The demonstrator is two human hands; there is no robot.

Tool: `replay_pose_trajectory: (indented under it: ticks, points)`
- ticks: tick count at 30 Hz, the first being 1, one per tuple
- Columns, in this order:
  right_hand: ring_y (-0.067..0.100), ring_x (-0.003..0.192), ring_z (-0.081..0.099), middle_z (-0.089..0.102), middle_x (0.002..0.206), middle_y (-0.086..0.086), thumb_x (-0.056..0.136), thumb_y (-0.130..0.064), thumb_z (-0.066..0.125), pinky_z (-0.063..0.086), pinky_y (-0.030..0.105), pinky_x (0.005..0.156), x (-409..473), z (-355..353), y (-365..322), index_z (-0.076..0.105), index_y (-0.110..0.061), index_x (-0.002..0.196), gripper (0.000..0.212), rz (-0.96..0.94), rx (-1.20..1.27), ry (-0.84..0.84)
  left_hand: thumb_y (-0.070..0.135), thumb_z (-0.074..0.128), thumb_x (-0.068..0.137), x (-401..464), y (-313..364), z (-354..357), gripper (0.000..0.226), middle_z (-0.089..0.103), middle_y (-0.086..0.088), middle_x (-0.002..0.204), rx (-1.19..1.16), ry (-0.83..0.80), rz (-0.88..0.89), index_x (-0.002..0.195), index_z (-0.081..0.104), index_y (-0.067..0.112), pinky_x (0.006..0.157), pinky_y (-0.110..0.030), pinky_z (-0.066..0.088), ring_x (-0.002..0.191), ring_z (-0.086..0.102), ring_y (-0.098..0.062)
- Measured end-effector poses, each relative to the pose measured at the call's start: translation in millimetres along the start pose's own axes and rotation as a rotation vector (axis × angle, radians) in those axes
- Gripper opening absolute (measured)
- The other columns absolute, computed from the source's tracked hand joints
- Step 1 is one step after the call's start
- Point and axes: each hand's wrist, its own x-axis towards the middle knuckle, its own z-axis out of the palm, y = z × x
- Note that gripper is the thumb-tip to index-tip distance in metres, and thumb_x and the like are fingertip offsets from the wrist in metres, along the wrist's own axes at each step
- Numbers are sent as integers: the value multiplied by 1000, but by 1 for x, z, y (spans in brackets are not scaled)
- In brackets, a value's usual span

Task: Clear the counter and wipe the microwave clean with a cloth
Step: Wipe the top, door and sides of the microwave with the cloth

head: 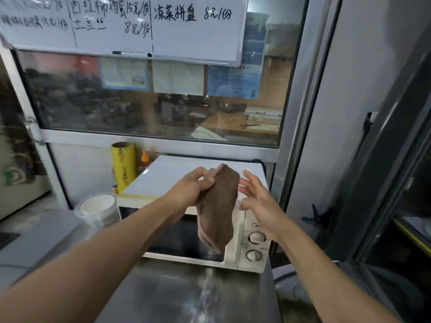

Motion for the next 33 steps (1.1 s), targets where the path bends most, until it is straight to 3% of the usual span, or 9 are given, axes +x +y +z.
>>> replay_pose_trajectory:
  ticks: [5,9,11,13,18,22,26,29,33]
  points:
    - [24,101,61,68,107,11,82,13,53,46,29,77,17,14,-14,47,-11,131,56,53,205,-258,27,46,97,0,6,-37,27,58,2,77,111,-30,60,70,45,24,56,-27,36,75,51,-15]
    - [26,93,63,65,100,17,85,10,54,50,32,81,26,19,-22,50,-28,128,57,-2,298,-231,37,44,97,7,-6,-62,24,59,2,81,364,48,17,80,51,21,67,-28,39,78,53,-13]
    - [23,87,62,64,92,13,87,8,53,50,31,79,31,23,-28,56,-30,124,53,-53,273,-219,42,46,95,11,-14,-69,31,65,-4,89,153,0,-95,86,57,14,75,-32,45,83,60,-16]
    - [19,82,59,62,86,8,88,8,51,49,27,75,37,27,-36,64,-22,114,42,-96,283,-173,49,53,89,13,-20,-74,39,72,-11,93,-215,-27,-277,98,62,12,69,-33,53,79,70,-21]
    - [16,78,59,62,85,6,87,11,50,51,23,69,51,28,-53,68,-14,101,33,-119,298,13,45,74,63,24,-41,-74,88,67,-23,100,-747,-41,-453,135,36,12,68,-49,58,83,69,-37]
    - [11,71,60,63,80,3,85,12,53,50,19,60,56,30,-59,66,-8,104,31,-111,236,145,55,75,47,36,-44,-67,98,70,-16,92,-680,-47,-508,131,35,23,94,-52,43,90,68,-31]
    - [11,66,59,63,76,3,84,13,53,48,20,56,58,35,-61,67,-11,98,31,-121,246,200,67,66,62,46,-49,-63,87,58,-12,111,-478,0,-606,130,39,20,105,-61,26,89,65,-25]
    - [10,67,60,63,78,3,84,15,52,48,21,60,61,34,-64,67,-13,98,35,-154,247,237,69,60,69,50,-53,-59,83,65,-11,105,-486,-18,-635,132,38,18,107,-63,19,89,68,-25]
    - [8,75,63,66,85,2,84,16,50,51,20,67,62,33,-64,67,-17,100,40,-177,214,264,79,46,71,50,-41,-46,94,69,-15,104,-617,-286,-695,137,35,12,98,-58,26,95,66,-32]
